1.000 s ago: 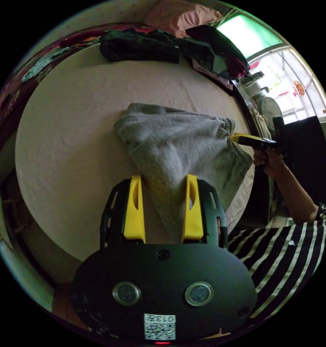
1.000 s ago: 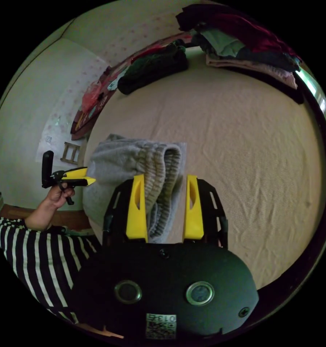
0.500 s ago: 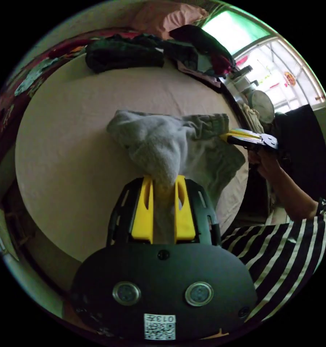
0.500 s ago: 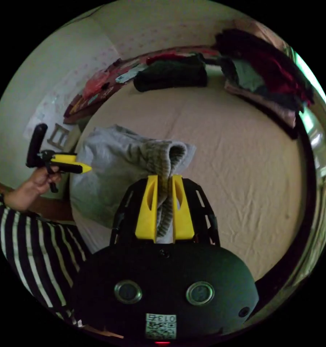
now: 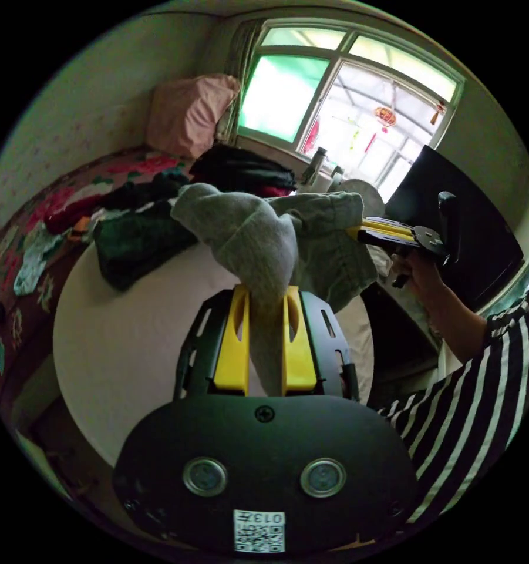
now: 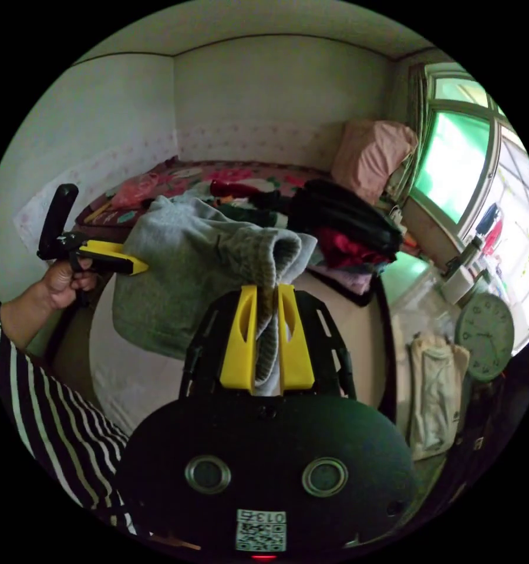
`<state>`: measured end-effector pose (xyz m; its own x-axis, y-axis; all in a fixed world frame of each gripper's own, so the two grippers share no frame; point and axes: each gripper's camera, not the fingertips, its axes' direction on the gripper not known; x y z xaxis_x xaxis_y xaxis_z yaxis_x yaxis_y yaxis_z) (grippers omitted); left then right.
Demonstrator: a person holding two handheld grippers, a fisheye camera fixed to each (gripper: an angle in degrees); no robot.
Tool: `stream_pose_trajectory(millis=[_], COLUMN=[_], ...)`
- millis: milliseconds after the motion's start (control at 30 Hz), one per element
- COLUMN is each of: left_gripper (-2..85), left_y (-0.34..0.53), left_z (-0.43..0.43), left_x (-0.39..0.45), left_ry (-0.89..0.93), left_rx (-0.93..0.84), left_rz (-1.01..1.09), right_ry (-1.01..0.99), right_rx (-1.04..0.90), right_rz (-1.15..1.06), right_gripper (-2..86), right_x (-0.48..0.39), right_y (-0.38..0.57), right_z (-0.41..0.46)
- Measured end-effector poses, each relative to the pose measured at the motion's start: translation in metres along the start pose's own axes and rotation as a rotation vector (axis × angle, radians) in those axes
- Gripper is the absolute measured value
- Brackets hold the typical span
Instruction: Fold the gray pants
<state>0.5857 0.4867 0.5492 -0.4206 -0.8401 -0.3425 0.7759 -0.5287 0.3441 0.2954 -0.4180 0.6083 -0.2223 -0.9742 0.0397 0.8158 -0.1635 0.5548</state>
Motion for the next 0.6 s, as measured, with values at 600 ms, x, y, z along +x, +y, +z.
stream_pose_trajectory(millis=[600], left_gripper=[9.5], left_y=[-0.336], left_z=[0.223], left_x=[-0.036], left_ry=[-0.196], left_rx=[-0.062], left_rz=[-0.026], right_ry=[0.156], right_rx=[-0.121], right_rz=[-0.192], right_gripper=[6.1], right_x=[0.260], right_y=[-0.212], right_z=[0.140])
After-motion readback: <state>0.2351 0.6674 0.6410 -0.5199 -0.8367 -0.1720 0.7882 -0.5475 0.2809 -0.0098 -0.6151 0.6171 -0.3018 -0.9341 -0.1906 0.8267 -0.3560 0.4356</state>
